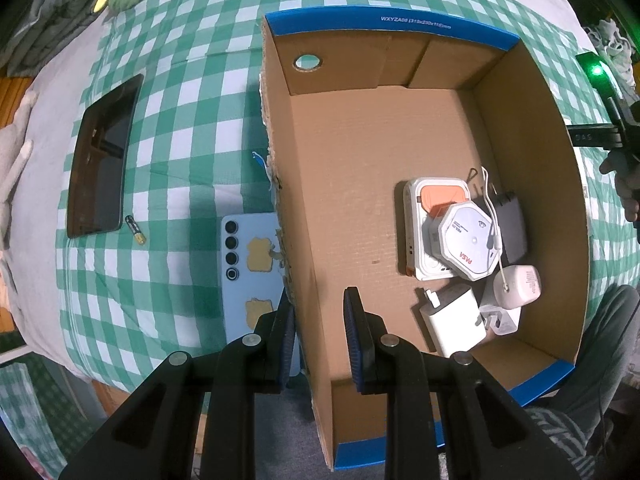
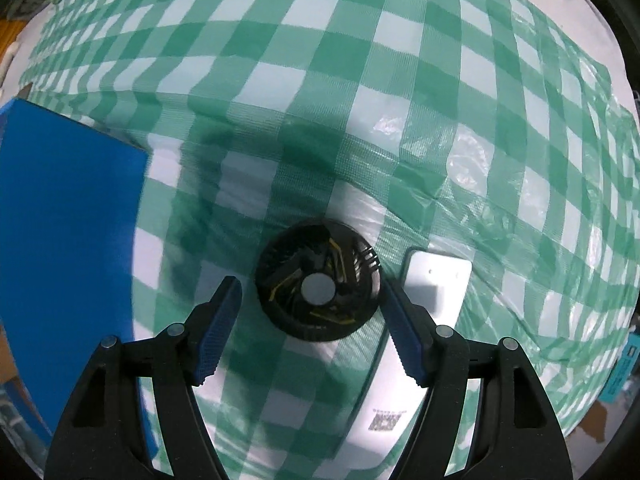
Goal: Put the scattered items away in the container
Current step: 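Close the right gripper on the black round fan, then lift the black fan with the right gripper over the box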
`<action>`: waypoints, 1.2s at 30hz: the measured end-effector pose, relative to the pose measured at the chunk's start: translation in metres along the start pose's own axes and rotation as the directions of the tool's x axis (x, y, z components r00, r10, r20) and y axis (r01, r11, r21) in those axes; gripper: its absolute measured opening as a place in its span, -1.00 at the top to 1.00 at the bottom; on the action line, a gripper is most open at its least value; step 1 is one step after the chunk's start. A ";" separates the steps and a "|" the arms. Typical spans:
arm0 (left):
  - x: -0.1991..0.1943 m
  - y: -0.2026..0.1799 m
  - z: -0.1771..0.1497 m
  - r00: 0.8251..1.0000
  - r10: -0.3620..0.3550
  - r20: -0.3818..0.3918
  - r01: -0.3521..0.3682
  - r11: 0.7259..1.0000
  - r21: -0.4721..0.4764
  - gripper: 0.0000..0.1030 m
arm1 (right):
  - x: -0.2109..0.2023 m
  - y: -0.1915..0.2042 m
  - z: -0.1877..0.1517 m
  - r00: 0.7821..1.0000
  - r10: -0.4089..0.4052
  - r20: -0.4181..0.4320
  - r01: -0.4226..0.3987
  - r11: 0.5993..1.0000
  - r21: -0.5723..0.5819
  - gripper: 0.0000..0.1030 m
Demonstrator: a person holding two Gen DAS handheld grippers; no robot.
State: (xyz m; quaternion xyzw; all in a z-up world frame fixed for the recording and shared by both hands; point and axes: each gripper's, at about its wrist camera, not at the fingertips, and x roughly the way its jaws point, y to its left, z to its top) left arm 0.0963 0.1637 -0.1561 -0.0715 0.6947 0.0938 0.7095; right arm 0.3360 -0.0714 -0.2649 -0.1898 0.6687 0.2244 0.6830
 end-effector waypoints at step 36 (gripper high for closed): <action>-0.002 0.000 -0.001 1.000 0.006 0.005 -0.006 1.000 0.007 0.55 | -0.111 0.078 -0.093 0.997 0.045 0.065 -0.031 0.980 -0.197 -0.16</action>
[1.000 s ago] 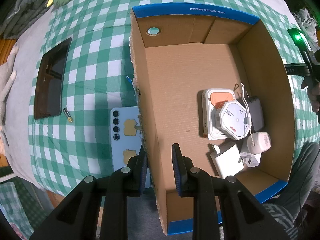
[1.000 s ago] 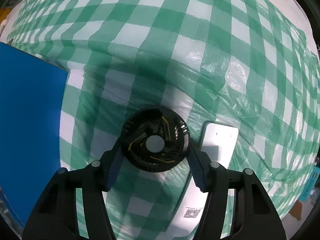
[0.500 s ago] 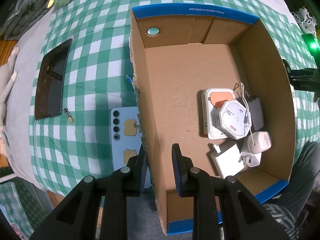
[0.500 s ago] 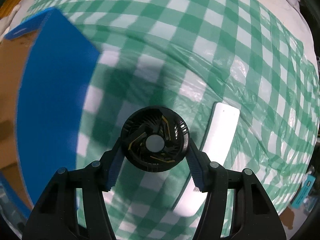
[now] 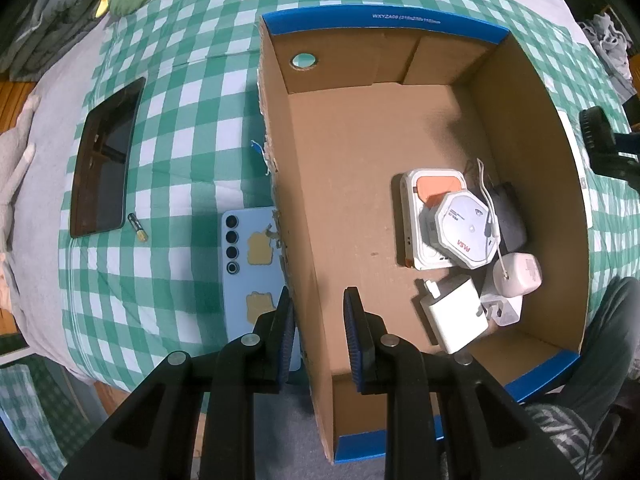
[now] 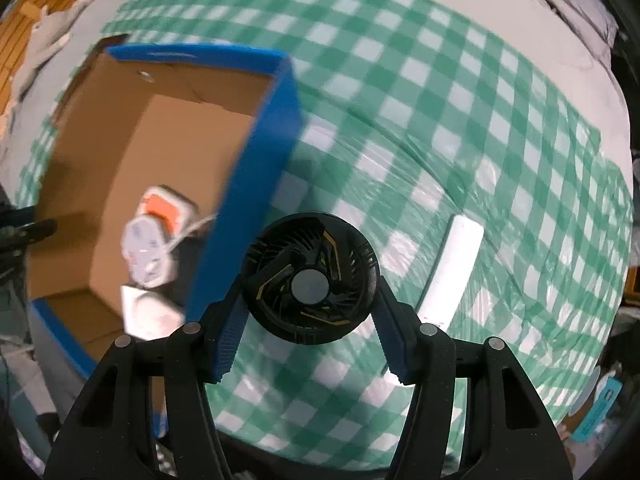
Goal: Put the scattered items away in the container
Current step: 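Lift the black fan with the right gripper over the box, then lower the black fan into the box and open the right gripper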
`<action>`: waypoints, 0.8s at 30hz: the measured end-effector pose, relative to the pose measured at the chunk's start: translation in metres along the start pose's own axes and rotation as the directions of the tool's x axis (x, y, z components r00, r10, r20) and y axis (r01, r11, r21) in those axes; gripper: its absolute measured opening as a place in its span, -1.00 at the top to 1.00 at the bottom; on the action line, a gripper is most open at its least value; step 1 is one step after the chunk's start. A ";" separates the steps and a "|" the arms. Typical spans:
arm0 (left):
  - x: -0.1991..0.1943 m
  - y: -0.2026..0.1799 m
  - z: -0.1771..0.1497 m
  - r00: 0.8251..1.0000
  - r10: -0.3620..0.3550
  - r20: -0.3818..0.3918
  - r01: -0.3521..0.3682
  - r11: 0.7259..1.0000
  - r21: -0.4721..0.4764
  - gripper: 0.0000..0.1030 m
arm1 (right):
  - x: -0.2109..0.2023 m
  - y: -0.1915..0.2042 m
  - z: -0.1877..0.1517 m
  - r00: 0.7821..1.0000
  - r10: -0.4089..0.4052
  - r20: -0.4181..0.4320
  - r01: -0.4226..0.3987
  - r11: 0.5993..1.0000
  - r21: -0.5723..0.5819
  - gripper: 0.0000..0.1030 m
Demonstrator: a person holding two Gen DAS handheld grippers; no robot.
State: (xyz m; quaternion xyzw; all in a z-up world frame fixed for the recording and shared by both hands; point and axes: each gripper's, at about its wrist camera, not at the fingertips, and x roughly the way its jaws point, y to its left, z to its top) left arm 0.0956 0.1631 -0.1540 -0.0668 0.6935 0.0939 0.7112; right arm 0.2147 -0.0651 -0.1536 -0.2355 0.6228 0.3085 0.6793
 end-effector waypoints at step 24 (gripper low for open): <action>-0.001 -0.002 -0.003 1.000 0.008 0.011 -0.008 1.000 0.008 0.55 | 0.015 0.123 0.015 0.995 0.096 -0.033 -0.100 0.977 -0.190 -0.17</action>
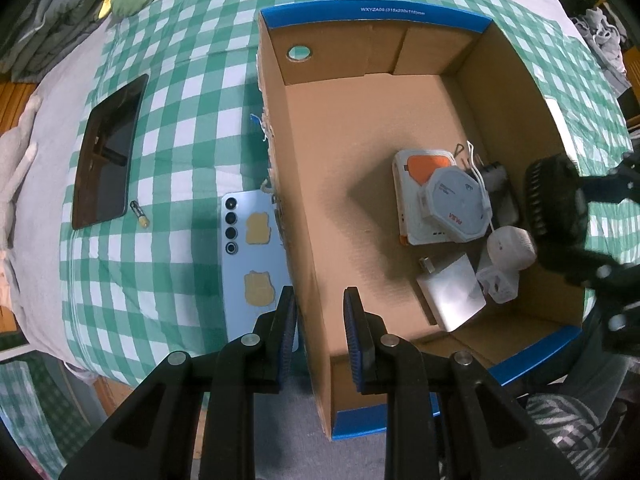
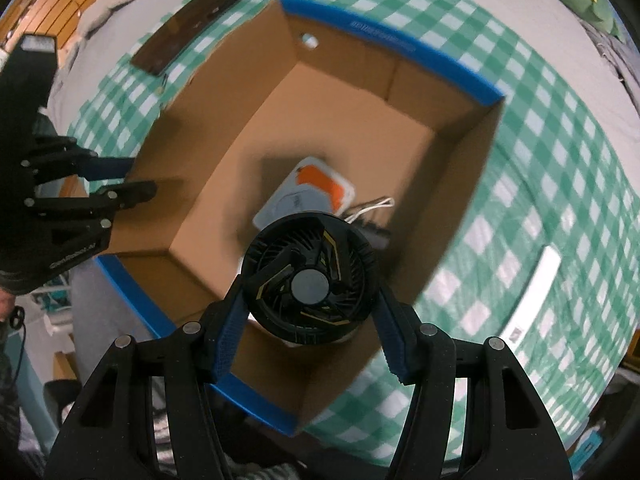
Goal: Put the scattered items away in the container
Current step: 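Lower the black fan into the box and open the right gripper, then move the right tool back to the long white bar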
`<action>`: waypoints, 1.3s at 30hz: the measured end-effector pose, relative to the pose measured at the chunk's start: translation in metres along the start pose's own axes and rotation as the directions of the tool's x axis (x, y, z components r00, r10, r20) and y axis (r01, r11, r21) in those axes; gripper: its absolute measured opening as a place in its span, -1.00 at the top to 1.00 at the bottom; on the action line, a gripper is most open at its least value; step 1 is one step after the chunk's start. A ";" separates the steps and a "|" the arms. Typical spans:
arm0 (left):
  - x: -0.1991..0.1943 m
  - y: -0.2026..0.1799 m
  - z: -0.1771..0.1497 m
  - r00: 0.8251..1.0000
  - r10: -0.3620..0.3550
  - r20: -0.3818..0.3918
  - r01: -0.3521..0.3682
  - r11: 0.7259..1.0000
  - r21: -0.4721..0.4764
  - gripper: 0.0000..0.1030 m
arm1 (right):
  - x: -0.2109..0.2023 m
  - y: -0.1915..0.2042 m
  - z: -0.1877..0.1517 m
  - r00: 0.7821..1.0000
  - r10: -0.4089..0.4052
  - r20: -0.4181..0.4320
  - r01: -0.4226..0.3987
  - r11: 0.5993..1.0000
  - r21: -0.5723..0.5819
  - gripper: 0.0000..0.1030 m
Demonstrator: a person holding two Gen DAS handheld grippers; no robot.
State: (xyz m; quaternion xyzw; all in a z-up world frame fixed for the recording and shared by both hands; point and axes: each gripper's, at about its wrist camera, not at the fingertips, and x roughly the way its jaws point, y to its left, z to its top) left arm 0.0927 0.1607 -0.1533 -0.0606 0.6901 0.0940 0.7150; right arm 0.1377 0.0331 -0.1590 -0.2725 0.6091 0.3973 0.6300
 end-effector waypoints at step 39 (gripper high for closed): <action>-0.001 0.000 0.002 1.000 -0.001 -0.006 0.001 1.000 -0.002 0.55 | -0.020 -0.059 -0.014 0.998 -0.033 0.048 0.027 0.991 0.134 -0.27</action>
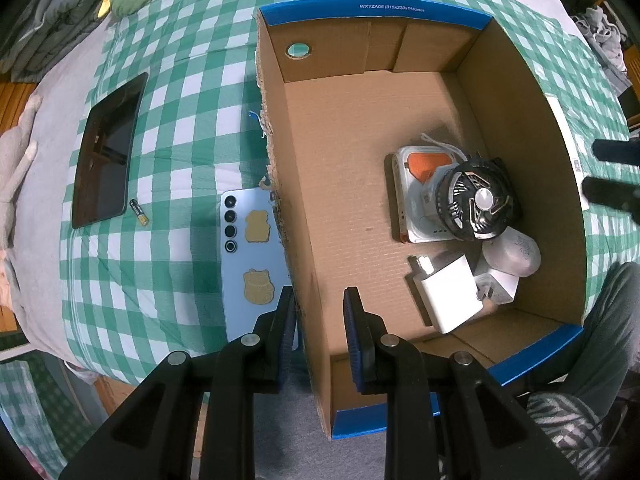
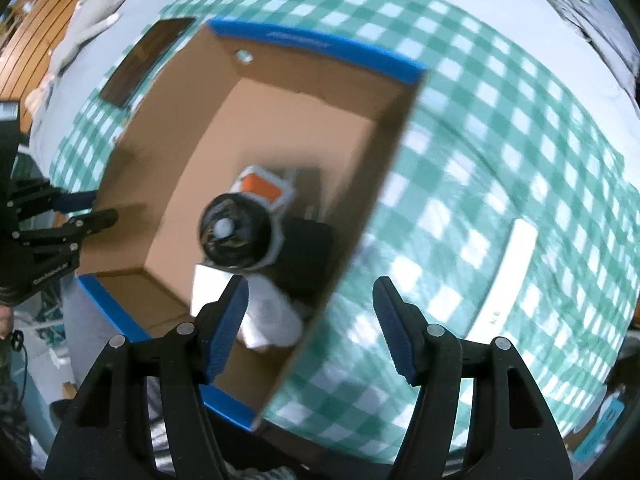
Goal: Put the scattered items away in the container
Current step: 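Move the right tool back to the long white bar, then close the right gripper on the long white bar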
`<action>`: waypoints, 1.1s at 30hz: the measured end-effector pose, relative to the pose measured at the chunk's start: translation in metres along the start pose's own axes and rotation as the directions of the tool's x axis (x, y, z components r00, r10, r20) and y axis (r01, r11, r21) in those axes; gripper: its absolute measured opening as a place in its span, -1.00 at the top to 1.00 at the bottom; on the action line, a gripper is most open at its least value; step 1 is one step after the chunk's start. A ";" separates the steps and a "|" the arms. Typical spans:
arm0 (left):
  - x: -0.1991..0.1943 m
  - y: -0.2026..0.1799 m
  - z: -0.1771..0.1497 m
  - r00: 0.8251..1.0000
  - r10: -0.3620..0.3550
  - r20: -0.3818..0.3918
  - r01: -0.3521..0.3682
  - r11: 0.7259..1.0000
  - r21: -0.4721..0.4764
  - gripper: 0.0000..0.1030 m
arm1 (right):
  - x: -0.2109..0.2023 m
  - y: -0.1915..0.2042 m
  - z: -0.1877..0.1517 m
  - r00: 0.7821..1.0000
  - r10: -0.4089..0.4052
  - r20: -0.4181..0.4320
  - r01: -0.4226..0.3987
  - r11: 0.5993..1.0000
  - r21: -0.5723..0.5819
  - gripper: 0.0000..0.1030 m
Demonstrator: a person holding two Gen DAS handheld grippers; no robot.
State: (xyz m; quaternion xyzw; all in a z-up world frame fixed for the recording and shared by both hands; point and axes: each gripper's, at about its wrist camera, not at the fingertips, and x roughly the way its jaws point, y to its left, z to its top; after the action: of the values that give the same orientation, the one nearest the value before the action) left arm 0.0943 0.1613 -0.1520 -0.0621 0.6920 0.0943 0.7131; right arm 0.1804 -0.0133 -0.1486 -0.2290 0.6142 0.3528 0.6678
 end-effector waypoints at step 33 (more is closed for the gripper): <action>0.000 0.000 0.000 1.000 0.003 0.007 -0.003 1.000 -0.003 0.55 | 0.068 -0.192 -0.030 0.987 -0.117 -0.112 0.150 0.921 0.361 -0.27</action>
State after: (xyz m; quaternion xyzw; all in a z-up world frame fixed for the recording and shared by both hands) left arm 0.0945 0.1612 -0.1519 -0.0618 0.6895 0.0966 0.7152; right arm 0.3051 -0.1472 -0.2438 -0.1567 0.6811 0.1746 0.6936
